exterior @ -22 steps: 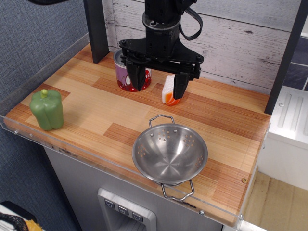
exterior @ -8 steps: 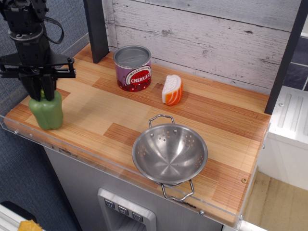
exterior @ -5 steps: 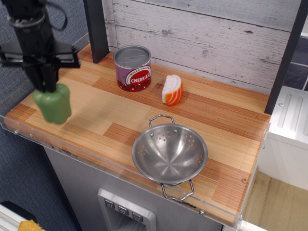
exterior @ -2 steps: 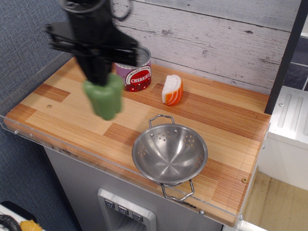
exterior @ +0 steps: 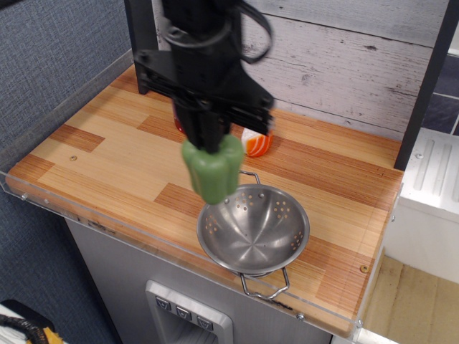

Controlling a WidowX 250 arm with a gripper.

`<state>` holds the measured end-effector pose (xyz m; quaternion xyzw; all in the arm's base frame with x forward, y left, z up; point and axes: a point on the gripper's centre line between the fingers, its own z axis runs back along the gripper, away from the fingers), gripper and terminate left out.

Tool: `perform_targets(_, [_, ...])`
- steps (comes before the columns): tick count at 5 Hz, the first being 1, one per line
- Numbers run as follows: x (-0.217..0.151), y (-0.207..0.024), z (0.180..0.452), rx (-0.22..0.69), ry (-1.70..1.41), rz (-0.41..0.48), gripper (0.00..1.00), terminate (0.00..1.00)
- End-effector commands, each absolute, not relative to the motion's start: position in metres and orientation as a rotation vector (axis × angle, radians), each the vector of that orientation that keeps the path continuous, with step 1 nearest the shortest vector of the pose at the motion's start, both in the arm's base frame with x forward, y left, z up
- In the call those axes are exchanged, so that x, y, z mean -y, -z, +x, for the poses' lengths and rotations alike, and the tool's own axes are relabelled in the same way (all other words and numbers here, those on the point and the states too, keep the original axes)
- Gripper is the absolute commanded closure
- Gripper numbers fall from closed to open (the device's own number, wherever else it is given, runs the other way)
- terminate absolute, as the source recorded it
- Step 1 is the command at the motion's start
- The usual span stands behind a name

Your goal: Put the green bell pepper in the pot

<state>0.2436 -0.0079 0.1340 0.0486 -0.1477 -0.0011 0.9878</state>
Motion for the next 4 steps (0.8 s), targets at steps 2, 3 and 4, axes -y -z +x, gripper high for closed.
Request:
perform_targets(2, [0.042, -0.108, 0.239, 0.247, 0.134, 0.051, 1.00, 0.00])
perform_targets(3, [0.044, -0.097, 0.244, 0.221, 0.137, 0.042, 1.00, 0.00])
perform_targets(4, [0.046, -0.089, 0.246, 0.231, 0.128, 0.031, 1.00, 0.00])
